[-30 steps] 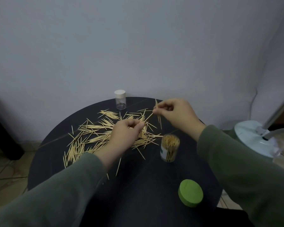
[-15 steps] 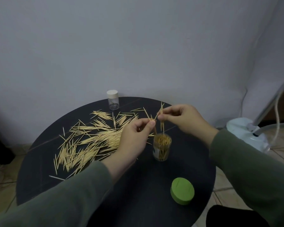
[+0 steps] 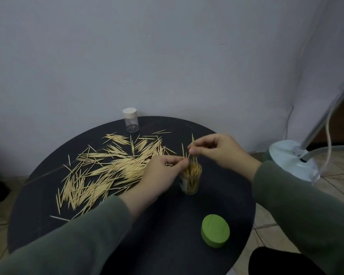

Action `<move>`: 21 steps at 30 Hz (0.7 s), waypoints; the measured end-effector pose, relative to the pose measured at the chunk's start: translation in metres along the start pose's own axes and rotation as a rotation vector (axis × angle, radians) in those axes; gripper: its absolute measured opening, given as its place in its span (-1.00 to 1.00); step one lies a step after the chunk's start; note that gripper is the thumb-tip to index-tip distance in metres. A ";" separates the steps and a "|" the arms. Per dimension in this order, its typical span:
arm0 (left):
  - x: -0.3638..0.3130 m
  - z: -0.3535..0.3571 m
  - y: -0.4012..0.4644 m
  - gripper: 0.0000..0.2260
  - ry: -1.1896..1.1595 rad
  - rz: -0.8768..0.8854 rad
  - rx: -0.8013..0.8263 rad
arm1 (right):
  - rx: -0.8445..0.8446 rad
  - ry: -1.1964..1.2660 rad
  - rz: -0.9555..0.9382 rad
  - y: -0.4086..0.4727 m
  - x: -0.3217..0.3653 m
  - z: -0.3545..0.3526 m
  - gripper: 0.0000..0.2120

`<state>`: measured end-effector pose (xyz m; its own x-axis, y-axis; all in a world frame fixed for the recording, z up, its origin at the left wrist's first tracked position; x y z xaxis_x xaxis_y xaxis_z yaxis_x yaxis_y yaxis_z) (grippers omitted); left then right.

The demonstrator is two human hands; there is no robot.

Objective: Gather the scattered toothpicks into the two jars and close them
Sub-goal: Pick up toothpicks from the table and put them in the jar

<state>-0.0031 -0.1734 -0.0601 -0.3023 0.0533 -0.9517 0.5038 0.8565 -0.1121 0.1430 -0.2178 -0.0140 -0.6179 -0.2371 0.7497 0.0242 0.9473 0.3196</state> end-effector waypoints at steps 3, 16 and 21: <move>-0.009 -0.002 0.000 -0.81 0.100 0.105 -0.007 | 0.030 -0.021 0.014 -0.002 -0.003 0.004 -0.92; 0.001 0.002 -0.002 -0.47 0.349 0.231 0.161 | 0.202 -0.096 0.097 -0.007 -0.017 0.008 -0.72; 0.004 0.011 -0.001 -0.45 0.376 0.258 0.123 | 0.211 -0.463 -0.206 -0.012 -0.009 0.001 -0.36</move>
<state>0.0040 -0.1794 -0.0670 -0.4155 0.4584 -0.7857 0.6865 0.7246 0.0597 0.1471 -0.2263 -0.0251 -0.8755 -0.3478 0.3354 -0.2627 0.9252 0.2737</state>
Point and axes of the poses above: each hand's wrist, its own y-axis towards the middle knuckle, its own z-axis out of the palm, x = y × z, the point moved 6 cm from there along y, towards the middle knuckle, and after that the axes turned 10 degrees about -z, right-handed, at the moved point
